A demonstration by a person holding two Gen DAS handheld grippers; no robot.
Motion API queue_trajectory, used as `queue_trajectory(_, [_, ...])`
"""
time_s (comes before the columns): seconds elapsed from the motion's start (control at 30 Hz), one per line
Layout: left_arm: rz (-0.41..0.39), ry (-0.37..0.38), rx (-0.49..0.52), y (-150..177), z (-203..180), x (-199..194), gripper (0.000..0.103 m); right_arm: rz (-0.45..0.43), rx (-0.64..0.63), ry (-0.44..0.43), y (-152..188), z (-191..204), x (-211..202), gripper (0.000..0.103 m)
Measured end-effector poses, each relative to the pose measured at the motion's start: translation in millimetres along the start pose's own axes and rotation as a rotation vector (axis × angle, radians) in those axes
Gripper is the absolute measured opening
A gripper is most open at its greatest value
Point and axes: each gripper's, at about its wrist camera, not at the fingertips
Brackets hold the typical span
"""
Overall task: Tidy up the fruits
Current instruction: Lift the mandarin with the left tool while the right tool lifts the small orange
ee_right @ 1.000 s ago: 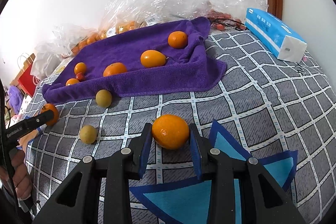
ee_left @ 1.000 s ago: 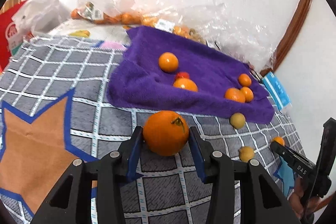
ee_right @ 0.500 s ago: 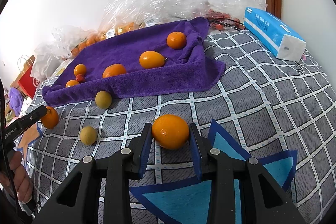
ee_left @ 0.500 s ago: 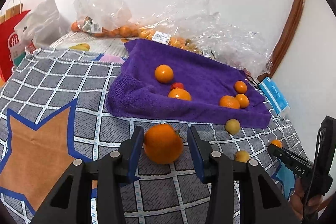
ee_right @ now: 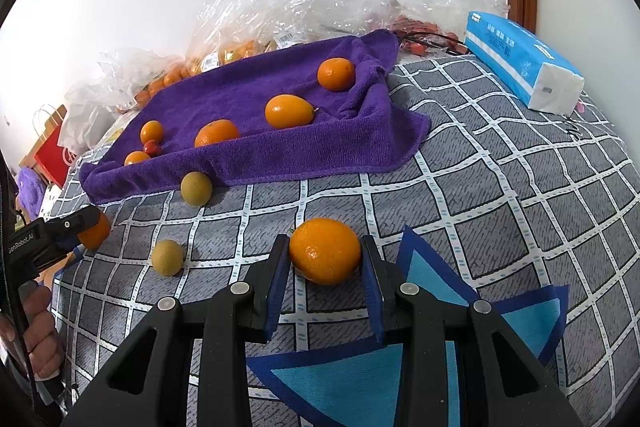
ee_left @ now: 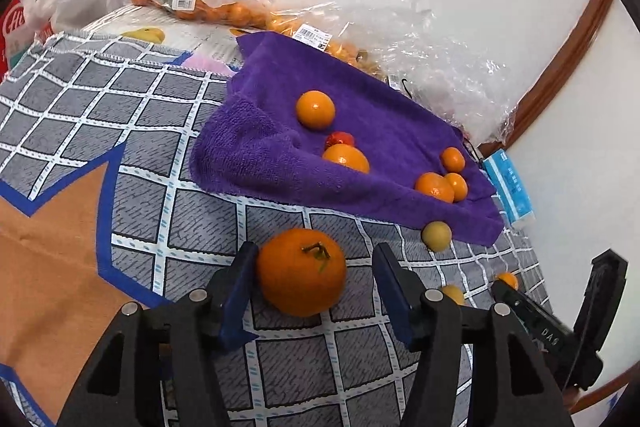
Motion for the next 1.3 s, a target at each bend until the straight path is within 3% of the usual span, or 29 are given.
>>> queue_trajectory(0.23, [-0.008,0.012,-0.011,-0.2,3.5,-2.1,0.054,-0.012,0.012,-0.017,0.7,-2.0,-3.0,0.035])
queue_trajectory(0.37, [-0.007,0.002,-0.044,-0.8,9.6,-1.9,0.041,-0.017,0.017,-0.02,0.7,-3.2,-4.2,0.035])
queue_trajectory(0.73, [-0.032,0.01,-0.049,-0.5,9.3,-6.9,0.041,-0.016,0.017,-0.02,0.5,-3.0,-4.7,0.035])
queue_trajectory(1.3, [-0.133,0.003,-0.041,-1.4,7.1,-24.9,0.041,-0.015,-0.017,-0.015,-0.2,2.5,-3.8,0.035])
Point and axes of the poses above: each gripper's, at about its wrist camera, not at the fingertips, and x roughly the way its jaws point, z to its left, y to its underside, and after that the axes turned 5 degrees about -y, right-handed
